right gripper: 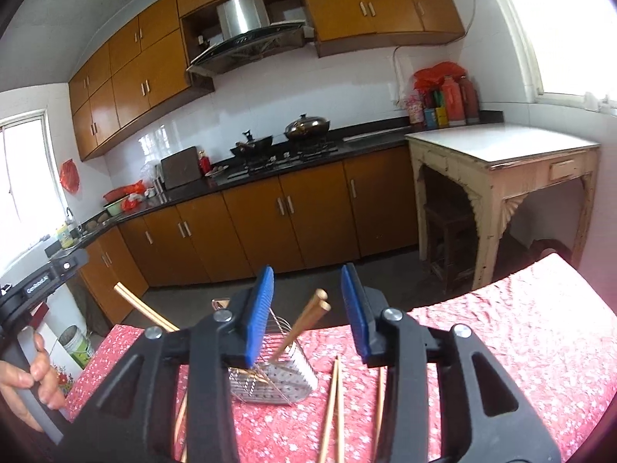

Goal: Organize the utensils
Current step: 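Open the left tool while the right tool opens, releasing chopsticks into the holder, then move both open tools back down to the chopsticks on the cloth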

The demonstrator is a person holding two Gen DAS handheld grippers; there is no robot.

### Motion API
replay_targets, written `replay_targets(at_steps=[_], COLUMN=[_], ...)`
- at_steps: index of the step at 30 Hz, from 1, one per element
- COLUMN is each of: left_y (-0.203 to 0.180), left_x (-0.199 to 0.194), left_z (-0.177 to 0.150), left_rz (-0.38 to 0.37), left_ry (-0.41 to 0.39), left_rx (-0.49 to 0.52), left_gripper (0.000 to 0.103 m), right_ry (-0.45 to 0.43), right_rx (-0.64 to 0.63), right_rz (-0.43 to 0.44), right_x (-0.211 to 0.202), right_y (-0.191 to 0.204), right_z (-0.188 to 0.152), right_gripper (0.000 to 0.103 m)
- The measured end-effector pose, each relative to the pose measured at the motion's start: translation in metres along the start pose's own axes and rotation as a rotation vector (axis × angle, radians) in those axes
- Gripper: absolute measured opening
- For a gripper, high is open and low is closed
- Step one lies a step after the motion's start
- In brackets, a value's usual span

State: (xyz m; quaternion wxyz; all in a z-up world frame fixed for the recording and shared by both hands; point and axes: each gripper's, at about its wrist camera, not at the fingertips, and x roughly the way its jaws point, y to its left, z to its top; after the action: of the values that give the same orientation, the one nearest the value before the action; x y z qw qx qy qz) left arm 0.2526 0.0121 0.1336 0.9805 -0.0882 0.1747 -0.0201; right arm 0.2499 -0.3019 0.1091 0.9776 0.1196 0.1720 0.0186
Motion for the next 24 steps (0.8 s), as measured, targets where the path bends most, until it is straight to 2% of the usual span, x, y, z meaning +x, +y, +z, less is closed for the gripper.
replay_targets(at_steps=[3, 6, 12, 17, 19, 24], left_y=[0.018, 0.032, 0.061, 0.075, 0.077, 0.075], left_x=[-0.021, -0.033, -0.037, -0.024, -0.016, -0.007], left_z=[-0.012, -0.031, -0.095, -0.161, -0.182, -0.210], left_rz=[0.014, 0.031, 0.064, 0.052, 0.039, 0.031], left_ry=[0.000, 0.017, 0.134, 0.261, 0.320, 0.394], left_rx=[0.003, 0.012, 0.049, 0.083, 0.081, 0.079], left_gripper=[0.046, 0.046, 0.052, 0.053, 0.053, 0.053], right_ry=[-0.004, 0.038, 0.225, 0.400, 0.441, 0.505], right_rx=[0.011, 0.000, 0.010, 0.022, 0.012, -0.034], right_rz=[-0.023, -0.068, -0.131, -0.116, -0.103, -0.093], right_x=[-0.021, -0.031, -0.018, 0.003, 0.007, 0.010], right_y=[-0.014, -0.028, -0.060, -0.071, -0.066, -0.051], right_z=[-0.017, -0.042, -0.114, -0.172, -0.189, -0.217], right_gripper=[0.038, 0.038, 0.038, 0.034, 0.031, 0.030])
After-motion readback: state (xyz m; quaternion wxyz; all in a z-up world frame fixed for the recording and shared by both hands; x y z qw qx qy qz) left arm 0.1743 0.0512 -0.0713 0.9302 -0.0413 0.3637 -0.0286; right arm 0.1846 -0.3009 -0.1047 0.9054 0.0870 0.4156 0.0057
